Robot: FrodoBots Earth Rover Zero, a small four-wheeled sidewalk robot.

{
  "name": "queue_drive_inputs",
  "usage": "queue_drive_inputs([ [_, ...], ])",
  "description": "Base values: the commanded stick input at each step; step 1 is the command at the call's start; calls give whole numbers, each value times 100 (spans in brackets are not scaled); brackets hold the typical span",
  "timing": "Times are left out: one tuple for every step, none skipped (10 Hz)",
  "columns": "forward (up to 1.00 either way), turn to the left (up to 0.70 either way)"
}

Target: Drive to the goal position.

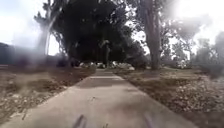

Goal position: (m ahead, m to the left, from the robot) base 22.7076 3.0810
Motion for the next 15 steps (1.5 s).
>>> queue_drive_inputs([
  [70, 15],
  [70, 23],
  [70, 11],
  [70, 0],
  [70, 0],
  [70, 0],
  [70, 0],
  [70, 0],
  [70, 0],
  [70, 0],
  [70, 0],
  [70, 0],
  [70, 0],
  [70, 0],
  [70, 0],
])
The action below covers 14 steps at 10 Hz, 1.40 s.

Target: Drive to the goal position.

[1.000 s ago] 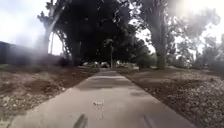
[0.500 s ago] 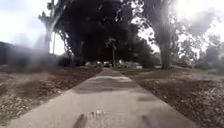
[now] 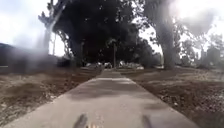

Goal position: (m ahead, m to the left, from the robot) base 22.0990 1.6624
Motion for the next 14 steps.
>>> queue_drive_inputs([
  [70, 0],
  [70, 0],
  [70, 0],
  [70, 0],
  [70, 0],
  [70, 0],
  [70, 0],
  [70, 0],
  [70, 0],
  [70, 0],
  [70, 0],
  [70, 0],
  [70, 0],
  [70, 0],
])
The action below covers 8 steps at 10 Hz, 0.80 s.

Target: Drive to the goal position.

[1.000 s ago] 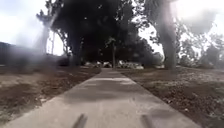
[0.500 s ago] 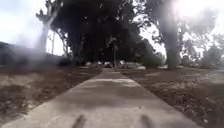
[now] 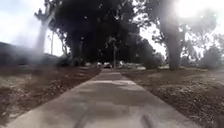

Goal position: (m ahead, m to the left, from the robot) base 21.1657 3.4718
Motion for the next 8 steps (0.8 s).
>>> queue_drive_inputs([
  [70, 0],
  [70, 0],
  [70, 0],
  [70, 0],
  [70, 0],
  [70, 0],
  [70, 0],
  [70, 0],
])
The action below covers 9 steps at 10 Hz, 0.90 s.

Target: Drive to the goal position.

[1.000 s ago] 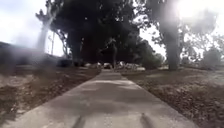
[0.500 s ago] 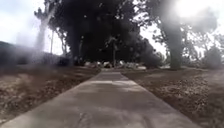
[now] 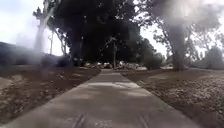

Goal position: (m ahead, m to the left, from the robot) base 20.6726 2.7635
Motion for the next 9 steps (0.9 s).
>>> queue_drive_inputs([
  [70, 0],
  [70, 0],
  [70, 0],
  [70, 26],
  [70, 16],
  [70, 0],
  [70, 0],
  [70, 0],
  [70, 0],
])
